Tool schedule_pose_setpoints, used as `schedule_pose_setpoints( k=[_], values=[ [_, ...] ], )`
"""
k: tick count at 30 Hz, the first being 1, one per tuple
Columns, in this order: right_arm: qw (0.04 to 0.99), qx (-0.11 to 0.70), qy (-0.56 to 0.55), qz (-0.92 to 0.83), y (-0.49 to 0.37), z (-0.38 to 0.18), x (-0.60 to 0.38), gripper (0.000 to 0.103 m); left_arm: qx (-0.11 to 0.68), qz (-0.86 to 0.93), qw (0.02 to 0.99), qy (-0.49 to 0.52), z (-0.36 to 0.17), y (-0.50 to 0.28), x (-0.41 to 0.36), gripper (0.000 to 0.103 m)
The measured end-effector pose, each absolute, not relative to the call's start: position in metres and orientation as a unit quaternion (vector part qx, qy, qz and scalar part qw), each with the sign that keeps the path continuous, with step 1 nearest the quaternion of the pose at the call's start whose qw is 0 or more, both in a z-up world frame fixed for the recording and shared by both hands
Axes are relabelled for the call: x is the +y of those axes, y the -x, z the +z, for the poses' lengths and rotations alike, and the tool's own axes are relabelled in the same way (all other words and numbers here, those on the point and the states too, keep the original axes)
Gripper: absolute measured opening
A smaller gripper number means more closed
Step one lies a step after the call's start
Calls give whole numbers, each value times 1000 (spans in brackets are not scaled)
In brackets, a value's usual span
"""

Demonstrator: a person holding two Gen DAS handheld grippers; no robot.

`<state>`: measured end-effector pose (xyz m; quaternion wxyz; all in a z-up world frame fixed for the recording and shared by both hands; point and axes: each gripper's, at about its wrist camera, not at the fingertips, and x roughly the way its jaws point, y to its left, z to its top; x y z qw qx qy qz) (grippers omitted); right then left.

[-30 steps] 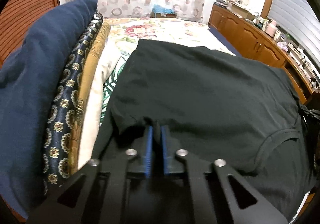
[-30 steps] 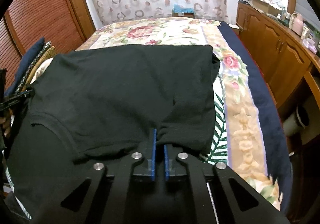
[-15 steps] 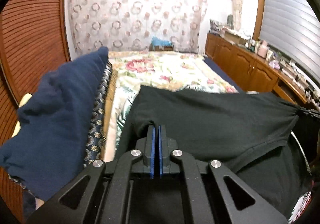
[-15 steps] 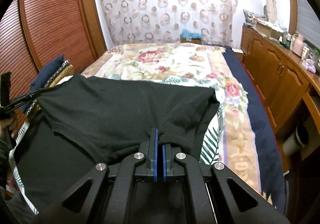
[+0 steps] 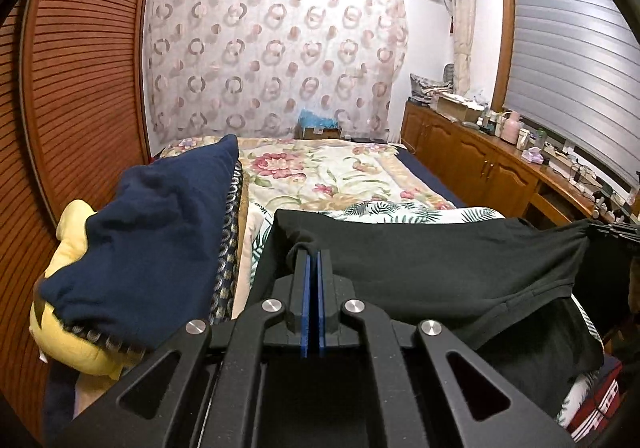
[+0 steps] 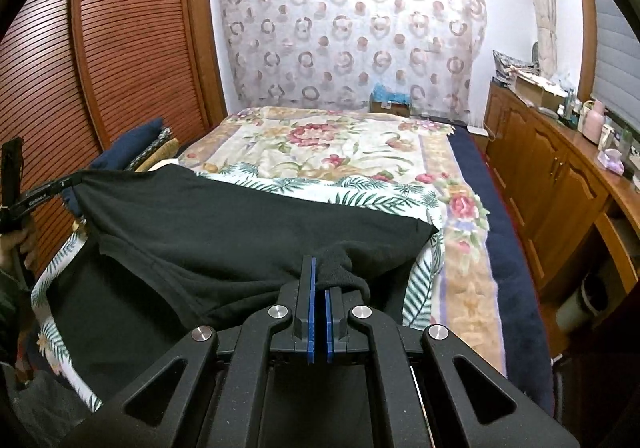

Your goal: Fold small clothes

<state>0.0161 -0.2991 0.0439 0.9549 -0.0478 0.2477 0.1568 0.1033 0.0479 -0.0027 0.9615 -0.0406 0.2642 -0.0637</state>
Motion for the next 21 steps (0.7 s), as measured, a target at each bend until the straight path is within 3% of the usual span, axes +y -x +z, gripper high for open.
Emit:
schedule_pose_setpoints(
  k=[21],
  values=[
    [944,273,51,181,89,29,-294,3,281,-66,957,40,-24,-1,54,3]
  ],
)
